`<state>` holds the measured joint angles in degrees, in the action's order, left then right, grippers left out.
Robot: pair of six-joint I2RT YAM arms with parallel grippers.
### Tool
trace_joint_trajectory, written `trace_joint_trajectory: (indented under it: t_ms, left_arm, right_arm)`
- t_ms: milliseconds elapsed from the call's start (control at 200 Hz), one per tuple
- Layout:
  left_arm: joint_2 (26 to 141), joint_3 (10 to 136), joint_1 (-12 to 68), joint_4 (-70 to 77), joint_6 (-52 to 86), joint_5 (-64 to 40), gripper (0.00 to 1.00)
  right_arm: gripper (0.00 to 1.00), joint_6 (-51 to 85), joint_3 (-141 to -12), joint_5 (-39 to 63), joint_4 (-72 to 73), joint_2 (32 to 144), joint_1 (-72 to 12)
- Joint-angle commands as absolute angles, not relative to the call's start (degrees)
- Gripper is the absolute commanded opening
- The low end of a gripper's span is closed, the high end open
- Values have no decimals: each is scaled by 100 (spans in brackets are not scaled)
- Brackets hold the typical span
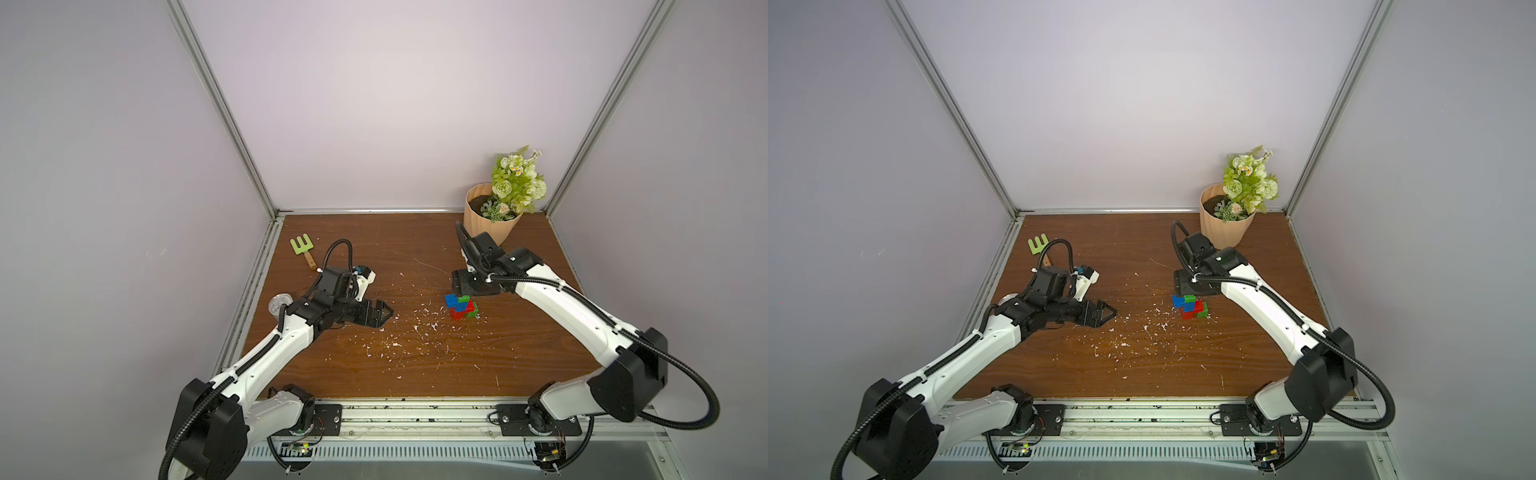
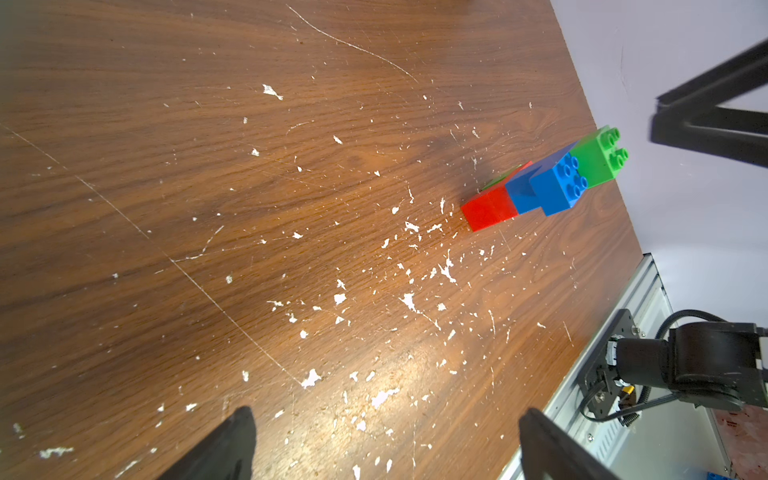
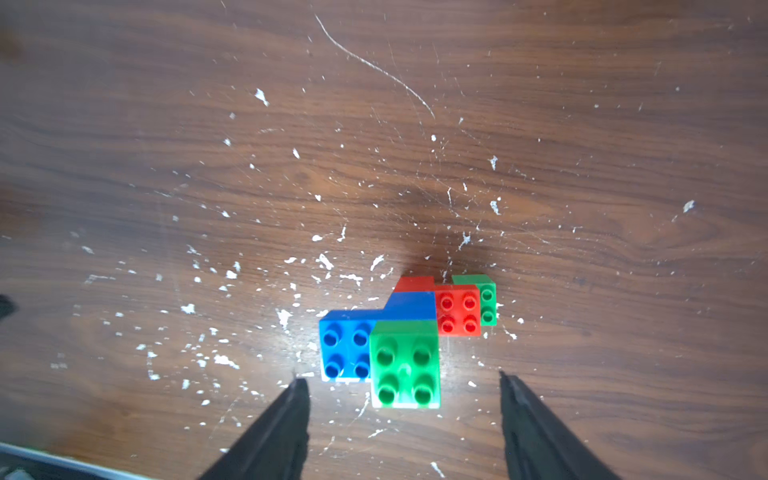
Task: Assemble a giraffe with lego
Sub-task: Assemble the lego brick with the lego brick, then adjust the lego brick at the center of the board.
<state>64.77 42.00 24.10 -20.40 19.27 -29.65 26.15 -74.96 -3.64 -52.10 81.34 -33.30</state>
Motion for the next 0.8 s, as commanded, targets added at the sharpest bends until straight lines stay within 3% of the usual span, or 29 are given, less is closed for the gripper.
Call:
trace_joint_trajectory:
  t_ms: [0,270,500,796]
  left_arm:
    - [6547,4219,2469,-2118,1885,-2918,100]
    - [6548,4213,2469,-2127,1898,-2830,100]
    - [6609,4210,2470,-2139,1898,-2779,100]
    - [6567,4219,2470,-2145,1892,-2716,99]
  right_arm:
    - [81,2488,-7095,-238,-4715,7686,-3365]
    - [89,2487,-5901,-693,-3774,6654,-3973]
    - [81,2703,-4830,-1609,-3136,5876,-4814]
    - [76,3155,-2951,-2144,-1467,4902,-5073]
